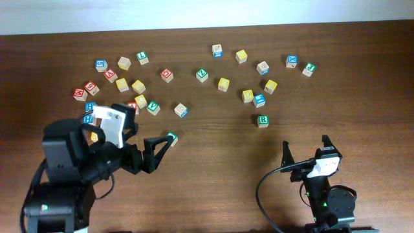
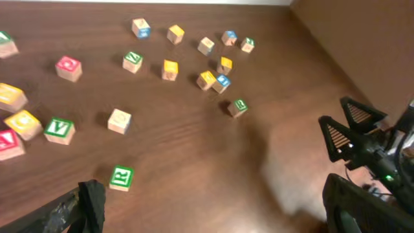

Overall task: Spell out RSS
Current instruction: 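Reach the left gripper forward toward the green R block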

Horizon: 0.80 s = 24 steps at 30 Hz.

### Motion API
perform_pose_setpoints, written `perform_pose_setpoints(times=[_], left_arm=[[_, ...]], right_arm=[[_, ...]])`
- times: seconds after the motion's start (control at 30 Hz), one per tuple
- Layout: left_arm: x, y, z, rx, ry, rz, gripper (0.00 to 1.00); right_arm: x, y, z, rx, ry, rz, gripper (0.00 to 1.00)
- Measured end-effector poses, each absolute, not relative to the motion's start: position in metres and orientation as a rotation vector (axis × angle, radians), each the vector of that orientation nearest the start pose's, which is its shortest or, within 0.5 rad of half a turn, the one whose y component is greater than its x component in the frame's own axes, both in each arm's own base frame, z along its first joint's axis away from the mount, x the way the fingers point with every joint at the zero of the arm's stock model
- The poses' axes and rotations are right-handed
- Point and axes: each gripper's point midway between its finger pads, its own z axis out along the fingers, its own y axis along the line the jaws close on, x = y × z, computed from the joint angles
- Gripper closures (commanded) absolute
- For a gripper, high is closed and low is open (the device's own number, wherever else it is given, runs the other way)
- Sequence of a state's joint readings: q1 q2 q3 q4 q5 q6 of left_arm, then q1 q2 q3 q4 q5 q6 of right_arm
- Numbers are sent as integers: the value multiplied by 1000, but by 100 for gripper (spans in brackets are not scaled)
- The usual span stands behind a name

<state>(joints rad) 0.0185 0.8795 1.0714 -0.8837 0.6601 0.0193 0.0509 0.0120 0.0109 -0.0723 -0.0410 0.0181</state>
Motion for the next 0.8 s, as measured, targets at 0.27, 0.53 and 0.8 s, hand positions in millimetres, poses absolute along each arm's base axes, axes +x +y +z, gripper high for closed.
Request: perform_pose_setpoints(times=[0.27, 0.53, 0.8], left_arm=[[265, -107, 182, 260, 2647, -552, 1], [272, -112, 94, -88, 3021, -478, 1], [285, -97, 85, -630, 2969, -359, 1]], right_arm=[[245, 20, 158, -59, 1644, 86, 2], [245, 20, 158, -59, 1644, 86, 2], [245, 20, 158, -58, 1644, 86, 2]])
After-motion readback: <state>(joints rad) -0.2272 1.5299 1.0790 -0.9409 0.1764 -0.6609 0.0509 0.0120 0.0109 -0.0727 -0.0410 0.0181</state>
